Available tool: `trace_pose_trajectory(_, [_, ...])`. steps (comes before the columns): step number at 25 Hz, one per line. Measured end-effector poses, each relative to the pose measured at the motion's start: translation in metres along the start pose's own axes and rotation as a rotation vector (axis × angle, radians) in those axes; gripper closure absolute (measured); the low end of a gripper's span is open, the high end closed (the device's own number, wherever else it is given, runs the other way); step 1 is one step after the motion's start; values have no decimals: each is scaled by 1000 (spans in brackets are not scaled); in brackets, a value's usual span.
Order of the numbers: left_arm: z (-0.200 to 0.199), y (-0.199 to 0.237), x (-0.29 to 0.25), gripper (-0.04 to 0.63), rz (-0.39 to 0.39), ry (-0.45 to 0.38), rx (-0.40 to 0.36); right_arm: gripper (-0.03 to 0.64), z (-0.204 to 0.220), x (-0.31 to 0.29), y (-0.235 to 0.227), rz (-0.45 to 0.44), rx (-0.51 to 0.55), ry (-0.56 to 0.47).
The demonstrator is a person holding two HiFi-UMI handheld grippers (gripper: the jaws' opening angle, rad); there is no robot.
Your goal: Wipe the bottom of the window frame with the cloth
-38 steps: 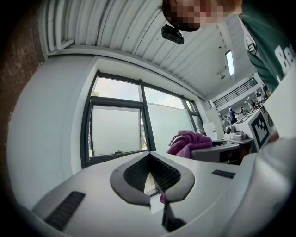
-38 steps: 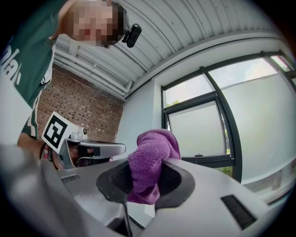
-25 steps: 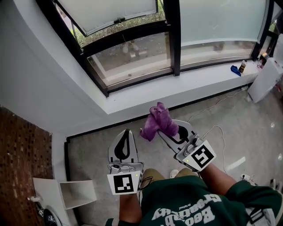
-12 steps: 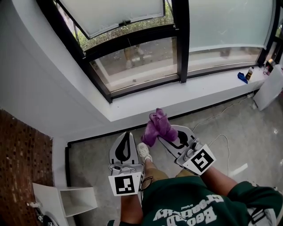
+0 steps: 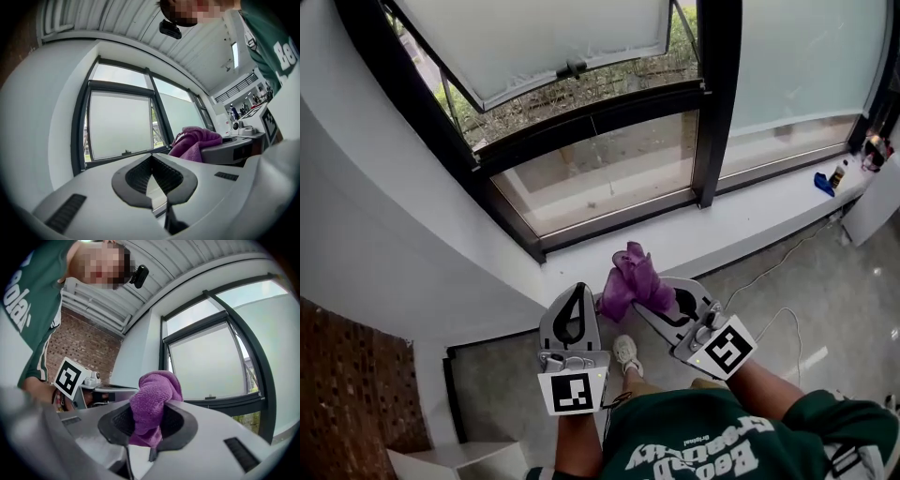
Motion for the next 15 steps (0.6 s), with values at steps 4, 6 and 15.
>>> trace_pose_trajectory(4, [17,61,-58,588,40,0,6,512,-8,-73,-38,40,-3,-7])
trace_pose_trajectory(6, [26,89,-84,588,49,1,10,512,-8,-105,-54,59,0,-2])
trace_pose_trajectory(15, [69,170,-162,588,90,20,51,512,4,-201,-100,106,-17,28])
Point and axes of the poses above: the fingertips, and each gripper's own axes: x backward along the fingers, y to its left, z out of its underside, the point moved 7 cm from there along x, backward along the fingers, and after that the axes turned 9 degrees about -x, right-handed, at the moved point
